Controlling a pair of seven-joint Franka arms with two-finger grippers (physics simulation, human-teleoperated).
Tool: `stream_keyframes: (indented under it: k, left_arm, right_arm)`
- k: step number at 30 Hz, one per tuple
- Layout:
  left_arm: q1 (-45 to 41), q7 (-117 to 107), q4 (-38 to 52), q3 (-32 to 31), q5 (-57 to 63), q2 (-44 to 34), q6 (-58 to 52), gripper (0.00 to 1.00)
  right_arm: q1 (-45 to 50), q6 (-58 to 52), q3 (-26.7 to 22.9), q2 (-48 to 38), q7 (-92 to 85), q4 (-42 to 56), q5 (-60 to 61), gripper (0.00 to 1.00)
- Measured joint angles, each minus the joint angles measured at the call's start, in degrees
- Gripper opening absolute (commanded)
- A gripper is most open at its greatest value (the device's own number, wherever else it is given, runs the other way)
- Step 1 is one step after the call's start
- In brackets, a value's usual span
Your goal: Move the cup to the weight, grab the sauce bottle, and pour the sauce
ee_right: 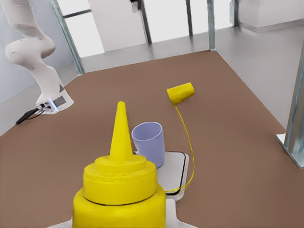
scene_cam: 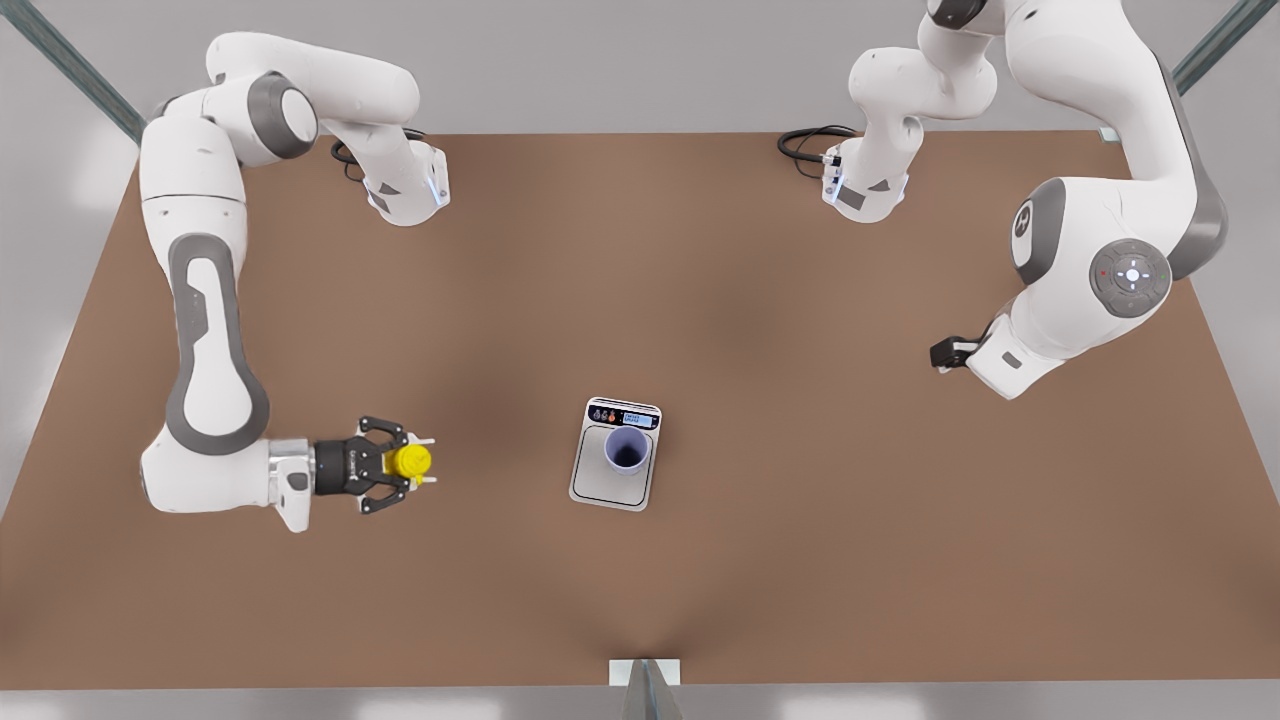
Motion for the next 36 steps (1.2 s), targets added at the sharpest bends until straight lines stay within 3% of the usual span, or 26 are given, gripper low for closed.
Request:
stream_keyframes:
  k: [7, 17, 36]
  left_arm:
    - [0.2, 0.1, -0.1, 0.1, 0.0, 0.9, 0.2, 1.0]
    - [-0.1, 0.0, -0.1, 0.2, 0.0, 2.4, 0.7, 1.0]
    - [-0.3, 0.1, -0.3, 0.2, 0.1, 3.3, 0.8, 1.0]
  right_arm:
    - [0.7, 0.2, -0.1, 9.4, -14.3, 0.1, 10.7, 0.5]
    - [0.3, -1.6, 0.0, 15.4, -20.7, -0.8, 15.8, 0.5]
    - [0.5, -3.2, -0.1, 20.4, -26.8, -0.8, 17.5, 0.52]
